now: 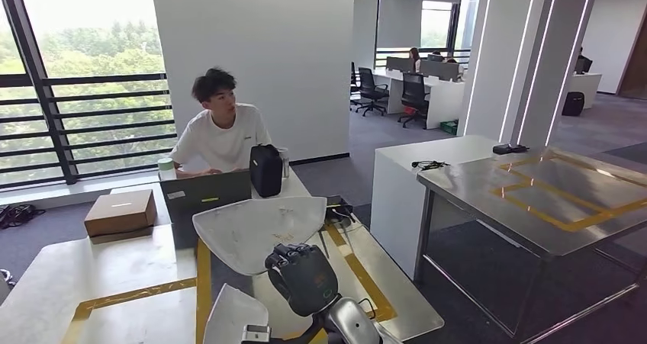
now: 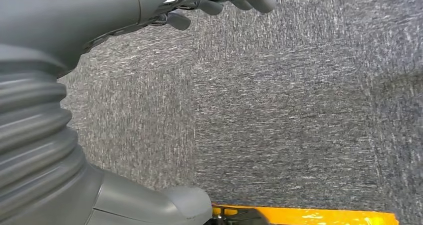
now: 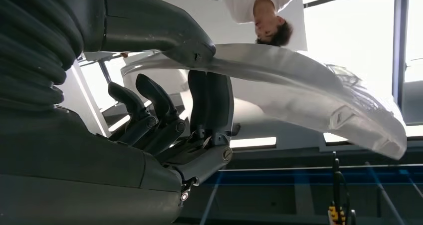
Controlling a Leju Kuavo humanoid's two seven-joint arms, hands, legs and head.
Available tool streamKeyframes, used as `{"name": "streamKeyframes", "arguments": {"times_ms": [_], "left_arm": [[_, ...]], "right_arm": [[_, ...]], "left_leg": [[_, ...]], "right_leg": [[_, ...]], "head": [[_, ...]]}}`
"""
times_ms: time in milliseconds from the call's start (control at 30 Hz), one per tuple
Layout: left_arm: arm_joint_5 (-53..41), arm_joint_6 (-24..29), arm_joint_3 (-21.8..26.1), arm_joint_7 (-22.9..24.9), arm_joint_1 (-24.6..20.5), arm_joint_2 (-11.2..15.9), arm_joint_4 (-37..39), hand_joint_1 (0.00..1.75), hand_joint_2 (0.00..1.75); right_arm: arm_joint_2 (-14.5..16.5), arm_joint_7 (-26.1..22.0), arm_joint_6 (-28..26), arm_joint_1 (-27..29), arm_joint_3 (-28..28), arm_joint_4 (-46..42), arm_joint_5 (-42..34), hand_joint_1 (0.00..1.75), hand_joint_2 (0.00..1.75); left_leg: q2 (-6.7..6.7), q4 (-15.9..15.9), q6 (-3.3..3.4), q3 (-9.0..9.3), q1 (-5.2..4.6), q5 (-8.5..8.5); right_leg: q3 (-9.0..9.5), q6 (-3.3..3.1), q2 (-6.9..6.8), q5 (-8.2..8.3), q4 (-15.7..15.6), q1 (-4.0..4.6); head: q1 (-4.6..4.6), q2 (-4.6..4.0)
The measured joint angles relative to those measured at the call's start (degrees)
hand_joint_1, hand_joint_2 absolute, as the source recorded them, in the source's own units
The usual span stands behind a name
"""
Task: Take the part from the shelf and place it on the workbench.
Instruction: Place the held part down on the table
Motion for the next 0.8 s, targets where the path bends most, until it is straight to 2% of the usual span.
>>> {"name": "streamKeyframes", "arguments": {"times_ms": [100, 167, 200, 267, 300, 333, 367, 400, 433, 467, 500, 533, 567, 667, 733, 800], "left_arm": [[-0.2, 0.0, 0.0, 0.2, -0.1, -0.1, 0.0, 0.0, 1.75], [-0.2, 0.0, 0.0, 0.2, -0.1, -0.2, 0.0, 0.0, 1.75], [-0.2, 0.0, 0.0, 0.2, -0.2, -0.2, 0.0, 0.0, 1.75], [-0.2, 0.0, 0.0, 0.2, -0.2, -0.2, 0.0, 0.0, 1.75], [-0.2, 0.0, 0.0, 0.2, -0.2, -0.2, 0.0, 0.0, 1.75], [-0.2, 0.0, 0.1, 0.2, -0.2, -0.2, 0.0, 0.0, 1.75], [-0.1, 0.0, 0.1, 0.2, -0.2, -0.2, 0.0, 0.0, 1.75], [-0.1, 0.0, 0.1, 0.2, -0.2, -0.2, 0.0, 0.0, 1.75], [0.0, 0.0, 0.1, 0.2, -0.2, -0.3, 0.0, 0.0, 1.75], [0.1, 0.0, 0.2, 0.2, -0.2, -0.3, 0.0, 0.0, 1.75], [0.1, 0.0, 0.2, 0.2, -0.2, -0.3, 0.0, 0.0, 1.75], [0.1, 0.0, 0.2, 0.2, -0.2, -0.4, 0.0, 0.0, 1.75], [0.2, 0.0, 0.2, 0.1, -0.1, -0.4, 0.0, 0.0, 1.75], [0.2, 0.0, 0.3, 0.0, 0.0, -0.5, 0.0, 0.0, 1.75], [0.2, 0.0, 0.3, -0.1, 0.0, -0.6, 0.0, 0.0, 1.75], [0.2, 0.0, 0.3, -0.1, 0.1, -0.6, 0.0, 0.0, 1.75]], "right_arm": [[0.1, -0.5, 0.0, -0.2, 0.0, 0.1, 0.0, 1.59, 1.75], [0.3, -0.6, 0.0, -0.5, 0.0, 0.1, 0.1, 1.59, 1.75], [0.3, -0.6, 0.0, -0.7, 0.0, 0.1, 0.1, 1.59, 1.75], [0.5, -0.5, 0.0, -0.7, 0.0, 0.3, 0.1, 1.59, 1.75], [0.5, -0.5, 0.0, -0.6, 0.1, 0.4, 0.1, 1.59, 1.75], [0.6, -0.4, 0.0, -0.5, 0.2, 0.5, 0.2, 1.59, 1.75], [0.7, -0.4, 0.0, -0.5, 0.2, 0.7, 0.3, 1.59, 1.75], [0.9, -0.3, 0.0, -0.5, 0.3, 0.8, 0.5, 1.59, 1.75], [1.0, -0.3, 0.0, -0.6, 0.4, 0.8, 0.6, 1.59, 1.75], [1.2, -0.2, 0.0, -0.7, 0.4, 0.9, 0.6, 1.59, 1.75], [1.4, -0.2, 0.0, -0.8, 0.4, 0.9, 0.6, 1.59, 1.75], [1.6, -0.1, 0.0, -0.9, 0.4, 1.0, 0.7, 1.59, 1.75], [1.7, -0.1, 0.0, -0.9, 0.4, 1.0, 0.7, 1.59, 1.75], [1.8, 0.1, 0.0, -1.0, 0.5, 1.1, 0.8, 1.59, 1.75], [2.0, 0.1, 0.0, -1.0, 0.5, 1.2, 0.8, 1.59, 1.75], [2.2, 0.1, 0.0, -0.9, 0.5, 1.3, 0.9, 1.59, 1.75]], "left_leg": [[-0.13, -1.1, 1.12, 0.56, -0.14, -0.21], [-0.14, -1.3, 1.85, 0.82, 0.0, -0.25], [-0.12, -1.4, 2.16, 0.98, 0.12, -0.3], [-0.13, -1.4, 2.54, 1.13, 0.13, -0.52], [-0.16, -1.4, 2.6, 1.19, 0.12, -0.63], [-0.2, -1.4, 2.61, 1.29, 0.12, -0.75], [-0.25, -1.4, 2.57, 1.47, 0.12, -0.88], [-0.29, -1.4, 2.46, 1.72, 0.12, -1.04], [-0.31, -1.4, 2.31, 1.99, 0.12, -1.22], [-0.31, -1.4, 2.06, 2.18, 0.03, -1.44], [-0.29, -1.4, 1.76, 2.3, -0.03, -1.64], [-0.27, -1.4, 1.43, 2.33, -0.06, -1.79], [-0.24, -1.5, 1.08, 2.38, -0.07, -1.89], [-0.13, -0.7, 0.14, 2.28, -0.01, -2.6], [-0.09, 4.3, -0.23, -0.16, 0.02, -5.07], [-0.09, 11.8, -0.49, -4.31, 0.04, -7.87]], "right_leg": [[-0.11, 0.92, 0.05, -0.26, 0.0, 0.13], [-0.74, 1.61, -0.04, -1.21, 1.5, 0.0], [-1.91, 1.93, -0.1, -2.37, 3.9, -0.09], [-6.04, 2.37, -0.16, -5.41, 11.6, -0.26], [-8.14, 2.48, -0.16, -6.29, 15.0, -0.34], [-9.49, 2.51, -0.16, -6.16, 16.7, -0.38], [-9.7, 2.43, -0.17, -4.9, 16.1, -0.4], [-8.73, 2.26, -0.17, -2.77, 13.2, -0.4], [-6.93, 1.99, -0.19, -0.32, 8.9, -0.37], [-5.16, 1.69, -0.23, 1.34, 4.9, -0.22], [-3.81, 1.41, -0.27, 2.31, 2.0, -0.06], [-3.08, 1.13, -0.29, 2.55, 0.4, 0.13], [-2.93, 0.9, -0.29, 2.26, 0.1, 0.32], [-2.3, -0.11, -0.28, 2.34, -0.6, 0.03], [-1.73, -0.79, -0.34, 2.27, -0.9, -0.2], [-1.52, -1.12, -0.31, 1.97, -0.8, -0.15]], "head": [[0.22, 0.0], [0.31, 0.0], [0.36, 0.0], [0.46, 0.0], [0.49, 0.0], [0.51, 0.0], [0.55, 0.0], [0.59, 0.0], [0.61, 0.0], [0.59, 0.0], [0.58, 0.0], [0.55, 0.0], [0.51, 0.0], [0.41, 0.0], [0.25, 0.0], [0.14, 0.0]]}}
